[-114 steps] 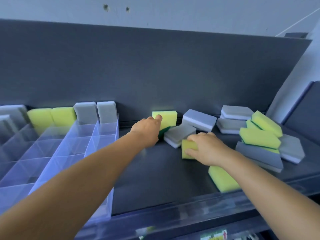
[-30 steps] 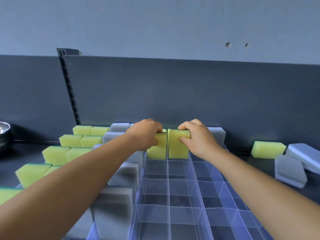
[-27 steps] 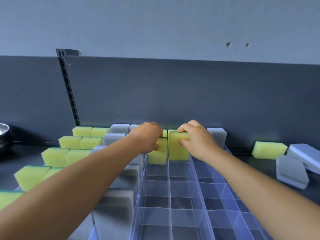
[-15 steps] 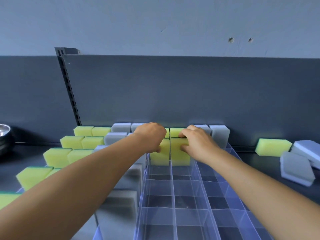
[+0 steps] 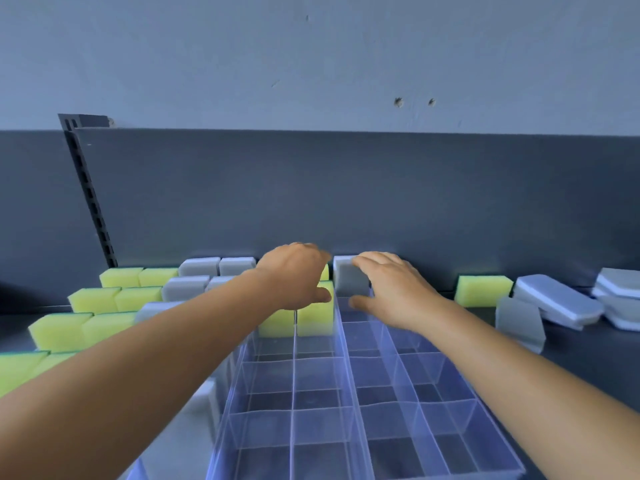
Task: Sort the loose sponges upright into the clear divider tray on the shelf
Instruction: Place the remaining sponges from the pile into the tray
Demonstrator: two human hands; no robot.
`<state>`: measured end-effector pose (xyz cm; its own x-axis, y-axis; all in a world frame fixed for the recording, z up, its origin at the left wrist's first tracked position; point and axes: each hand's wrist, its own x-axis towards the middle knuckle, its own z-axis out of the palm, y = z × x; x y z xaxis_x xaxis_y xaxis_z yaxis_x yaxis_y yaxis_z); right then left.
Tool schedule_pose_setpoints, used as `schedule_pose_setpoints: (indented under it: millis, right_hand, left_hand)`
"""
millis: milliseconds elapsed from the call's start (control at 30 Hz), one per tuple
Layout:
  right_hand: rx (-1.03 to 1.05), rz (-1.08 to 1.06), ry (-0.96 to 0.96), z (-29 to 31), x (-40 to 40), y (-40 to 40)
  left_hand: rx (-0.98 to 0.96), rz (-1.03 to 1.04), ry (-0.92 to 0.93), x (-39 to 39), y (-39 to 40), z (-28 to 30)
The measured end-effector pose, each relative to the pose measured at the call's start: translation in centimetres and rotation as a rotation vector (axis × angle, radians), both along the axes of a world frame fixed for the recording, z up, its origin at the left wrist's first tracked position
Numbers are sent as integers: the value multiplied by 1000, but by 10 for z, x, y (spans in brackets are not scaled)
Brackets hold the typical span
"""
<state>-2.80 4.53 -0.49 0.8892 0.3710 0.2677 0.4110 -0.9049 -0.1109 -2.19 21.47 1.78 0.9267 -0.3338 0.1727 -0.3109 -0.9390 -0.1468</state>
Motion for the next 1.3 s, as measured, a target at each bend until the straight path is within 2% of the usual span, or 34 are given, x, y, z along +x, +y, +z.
schedule_pose_setpoints:
  millis: [200,767,1000,1300]
  right_hand:
    - [-26,-35,-11,3,-8,-63]
    - [-44,-96,96,-10,-8,-277]
    - [-14,-110,134,-24,3,-304]
    - [28,-132,157,-34,17,-303]
  left_hand:
    - [-35,-42,5,-11,-68,-1]
    - [-123,17,96,13,-268,-37]
    - [-59,9,127,46,-293,-55]
    - [-7,2,74,90,-297,-72]
